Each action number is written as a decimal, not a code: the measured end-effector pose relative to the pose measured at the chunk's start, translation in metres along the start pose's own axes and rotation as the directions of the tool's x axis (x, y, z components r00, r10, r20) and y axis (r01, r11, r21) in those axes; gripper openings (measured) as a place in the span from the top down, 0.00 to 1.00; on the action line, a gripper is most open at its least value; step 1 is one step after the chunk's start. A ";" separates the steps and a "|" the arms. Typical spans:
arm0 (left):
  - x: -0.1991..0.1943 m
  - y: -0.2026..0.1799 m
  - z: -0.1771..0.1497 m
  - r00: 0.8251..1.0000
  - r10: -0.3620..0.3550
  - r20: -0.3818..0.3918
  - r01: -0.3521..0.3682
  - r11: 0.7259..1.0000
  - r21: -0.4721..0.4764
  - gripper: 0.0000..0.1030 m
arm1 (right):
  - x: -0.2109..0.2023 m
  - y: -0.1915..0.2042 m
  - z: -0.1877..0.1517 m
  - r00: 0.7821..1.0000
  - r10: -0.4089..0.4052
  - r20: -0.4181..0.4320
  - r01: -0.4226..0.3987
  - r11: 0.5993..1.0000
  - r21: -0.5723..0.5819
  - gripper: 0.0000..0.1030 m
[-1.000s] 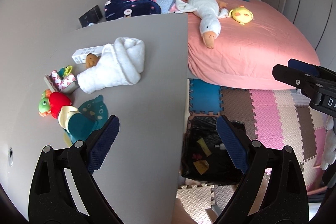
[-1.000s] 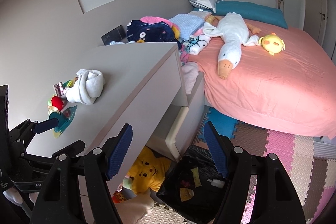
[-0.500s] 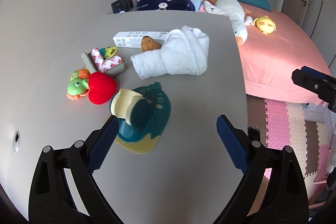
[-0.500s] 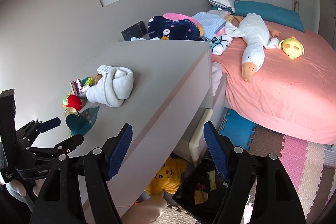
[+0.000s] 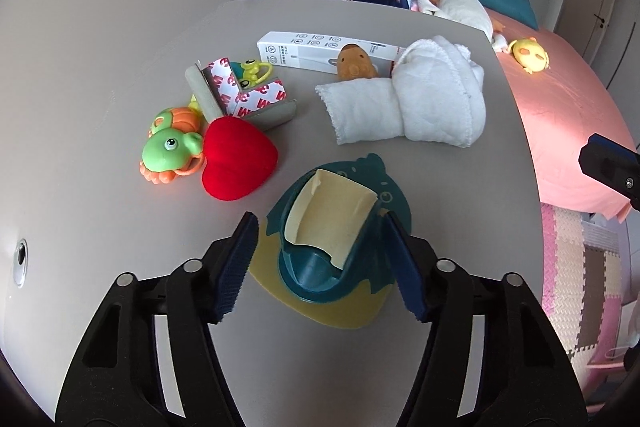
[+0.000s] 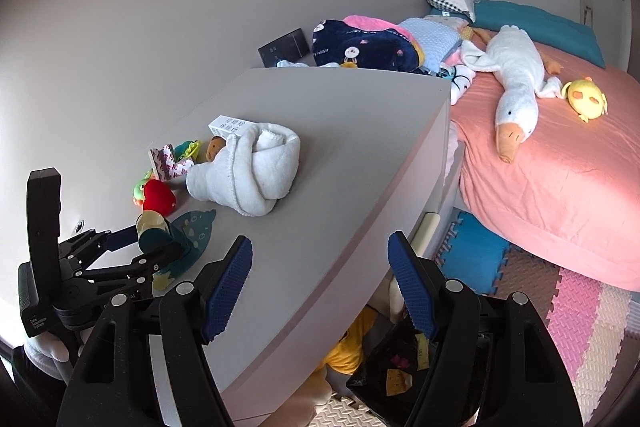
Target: Collect trash
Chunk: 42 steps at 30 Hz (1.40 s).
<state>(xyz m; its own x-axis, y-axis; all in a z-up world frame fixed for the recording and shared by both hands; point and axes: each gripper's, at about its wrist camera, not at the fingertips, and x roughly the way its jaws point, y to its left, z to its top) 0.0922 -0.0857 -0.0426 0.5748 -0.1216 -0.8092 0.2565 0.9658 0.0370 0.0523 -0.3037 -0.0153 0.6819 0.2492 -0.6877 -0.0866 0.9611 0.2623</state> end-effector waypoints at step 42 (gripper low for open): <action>0.007 0.010 0.002 0.999 -0.024 0.046 0.027 0.998 -0.048 0.62 | 0.082 0.052 0.037 0.987 0.130 -0.096 -0.127 0.991 0.038 0.62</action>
<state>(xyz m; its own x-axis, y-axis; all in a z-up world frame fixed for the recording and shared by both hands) 0.0999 -0.0769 -0.0466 0.6033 -0.1555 -0.7823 0.2337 0.9722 -0.0130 0.1306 -0.2374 -0.0328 0.5918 0.3823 -0.7097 -0.1450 0.9165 0.3728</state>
